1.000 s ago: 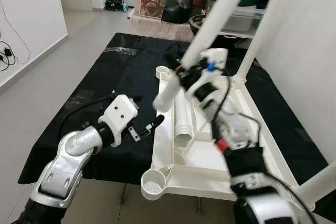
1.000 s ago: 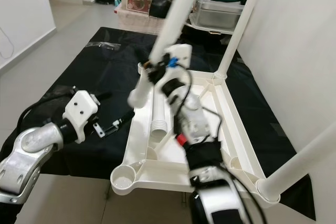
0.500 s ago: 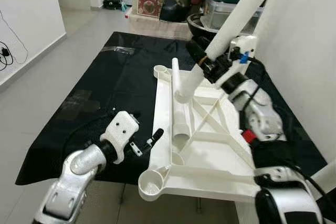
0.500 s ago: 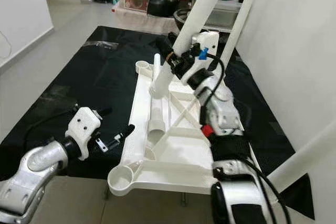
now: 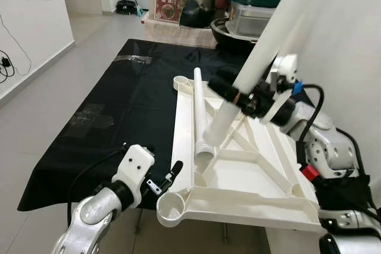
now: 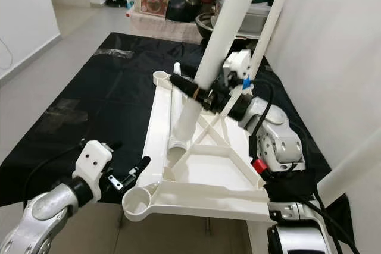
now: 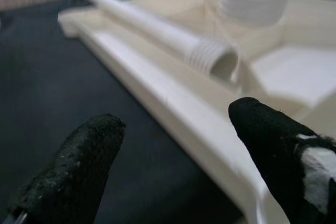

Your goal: Building children table

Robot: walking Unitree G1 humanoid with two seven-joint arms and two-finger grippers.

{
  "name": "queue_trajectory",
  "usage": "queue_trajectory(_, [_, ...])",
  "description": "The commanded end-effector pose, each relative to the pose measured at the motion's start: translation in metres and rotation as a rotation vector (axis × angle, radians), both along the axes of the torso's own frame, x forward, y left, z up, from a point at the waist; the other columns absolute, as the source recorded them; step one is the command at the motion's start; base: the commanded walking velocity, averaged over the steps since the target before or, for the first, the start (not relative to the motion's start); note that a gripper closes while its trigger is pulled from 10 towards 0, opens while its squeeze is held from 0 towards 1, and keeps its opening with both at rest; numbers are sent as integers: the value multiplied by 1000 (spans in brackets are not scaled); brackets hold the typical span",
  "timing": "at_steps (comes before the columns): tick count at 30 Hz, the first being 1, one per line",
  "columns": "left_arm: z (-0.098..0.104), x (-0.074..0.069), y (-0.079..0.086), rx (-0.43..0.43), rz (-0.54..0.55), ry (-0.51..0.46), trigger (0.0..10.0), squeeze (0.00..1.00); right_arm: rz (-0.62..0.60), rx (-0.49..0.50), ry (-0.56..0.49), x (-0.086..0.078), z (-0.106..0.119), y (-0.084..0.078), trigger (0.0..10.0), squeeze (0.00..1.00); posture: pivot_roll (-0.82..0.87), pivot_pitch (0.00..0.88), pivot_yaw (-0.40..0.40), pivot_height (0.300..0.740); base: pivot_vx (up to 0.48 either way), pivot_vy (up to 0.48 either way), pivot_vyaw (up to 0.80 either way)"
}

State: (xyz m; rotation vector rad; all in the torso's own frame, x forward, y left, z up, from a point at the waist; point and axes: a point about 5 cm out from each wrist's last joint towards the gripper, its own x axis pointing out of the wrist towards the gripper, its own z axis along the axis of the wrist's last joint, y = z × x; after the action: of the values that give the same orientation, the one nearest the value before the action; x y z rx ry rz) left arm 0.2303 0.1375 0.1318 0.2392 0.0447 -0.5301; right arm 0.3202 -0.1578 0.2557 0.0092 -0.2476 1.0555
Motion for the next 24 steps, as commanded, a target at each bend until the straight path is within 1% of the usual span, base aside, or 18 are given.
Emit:
queue_trajectory(1, [-1,-2,5,31,18,-1,10000,0,58,-16,9,-7,-1,4,0,0,69,0,-104,740,0,0,0])
queue_trajectory(4, [0,-2,7,25,30,-5,10000,0,68,-34,19,-8,-5,6,0,0,71,0,-105,740,0,0,0])
queue_trajectory(5, [3,-1,8,18,40,-11,10000,0,80,-66,36,-8,-11,6,0,0,76,0,-108,740,0,0,0])
queue_trajectory(8, [3,-1,8,20,42,-12,10000,0,92,-80,56,-9,-14,5,0,0,76,0,-108,740,0,0,0])
queue_trajectory(11, [2,0,6,31,34,-12,10000,0,151,-158,94,-15,-22,-1,0,0,74,0,-106,740,0,0,0])
queue_trajectory(12, [2,0,6,31,34,-12,10000,0,151,-158,94,-15,-22,-1,0,0,74,0,-106,740,0,0,0])
queue_trajectory(14, [2,0,5,32,31,-13,10000,0,191,-180,118,-21,-21,-5,0,0,71,0,-104,740,0,0,0])
queue_trajectory(16, [2,0,5,32,31,-13,10000,0,191,-180,118,-21,-21,-5,0,0,71,0,-104,740,0,0,0])
queue_trajectory(18, [2,0,5,29,27,-12,10000,0,249,-203,156,-27,-20,-10,0,0,69,0,-103,740,0,0,0])
queue_trajectory(19, [2,0,5,28,25,-11,10000,0,275,-208,174,-30,-20,-11,0,0,69,0,-103,740,0,0,0])
queue_trajectory(20, [0,0,5,31,23,-5,10000,0,300,-193,195,-32,-19,-10,0,0,71,0,-105,740,0,0,0])
queue_trajectory(21, [0,0,5,31,23,-5,10000,0,300,-193,195,-32,-19,-10,0,0,71,0,-105,740,0,0,0])
queue_trajectory(22, [-4,0,6,46,19,12,10000,0,347,-142,224,-36,-16,-7,0,0,76,0,-110,740,0,0,0])
queue_trajectory(24, [-4,0,6,46,19,12,10000,0,347,-142,224,-36,-16,-7,0,0,76,0,-110,740,0,0,0])
